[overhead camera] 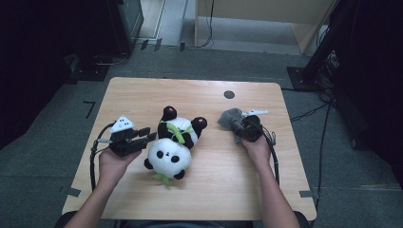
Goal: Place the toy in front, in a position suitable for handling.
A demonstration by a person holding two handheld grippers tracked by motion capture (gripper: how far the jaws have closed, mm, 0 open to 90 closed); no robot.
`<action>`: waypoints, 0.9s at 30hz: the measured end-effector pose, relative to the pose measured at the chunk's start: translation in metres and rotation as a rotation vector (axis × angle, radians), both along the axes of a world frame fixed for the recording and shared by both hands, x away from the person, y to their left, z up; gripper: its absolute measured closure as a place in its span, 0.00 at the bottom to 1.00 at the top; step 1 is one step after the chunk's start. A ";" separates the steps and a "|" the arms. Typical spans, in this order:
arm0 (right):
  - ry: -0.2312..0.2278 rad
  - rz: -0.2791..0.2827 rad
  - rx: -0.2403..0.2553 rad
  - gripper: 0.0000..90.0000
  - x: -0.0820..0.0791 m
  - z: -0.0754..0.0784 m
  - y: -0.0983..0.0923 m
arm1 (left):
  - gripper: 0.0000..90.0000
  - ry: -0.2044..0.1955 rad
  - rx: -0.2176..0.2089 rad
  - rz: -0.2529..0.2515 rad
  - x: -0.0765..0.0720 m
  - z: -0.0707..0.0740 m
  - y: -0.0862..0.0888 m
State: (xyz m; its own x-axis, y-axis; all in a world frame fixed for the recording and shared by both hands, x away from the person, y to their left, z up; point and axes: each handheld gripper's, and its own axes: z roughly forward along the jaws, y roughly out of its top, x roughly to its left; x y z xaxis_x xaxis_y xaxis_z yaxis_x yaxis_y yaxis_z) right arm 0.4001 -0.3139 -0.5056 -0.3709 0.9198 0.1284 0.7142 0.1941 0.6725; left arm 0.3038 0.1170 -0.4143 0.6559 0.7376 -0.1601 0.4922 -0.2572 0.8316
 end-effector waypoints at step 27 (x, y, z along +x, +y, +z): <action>-0.023 0.011 -0.005 0.65 -0.002 -0.002 0.001 | 0.39 0.052 0.059 0.003 -0.035 -0.033 -0.012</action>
State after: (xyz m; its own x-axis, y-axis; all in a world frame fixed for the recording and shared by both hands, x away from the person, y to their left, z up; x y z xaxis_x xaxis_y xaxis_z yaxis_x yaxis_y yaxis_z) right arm 0.3982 -0.3132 -0.5079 -0.3834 0.9164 0.1152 0.6965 0.2050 0.6876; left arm 0.2687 0.1045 -0.4476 0.6454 0.7490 -0.1498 0.5353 -0.3036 0.7882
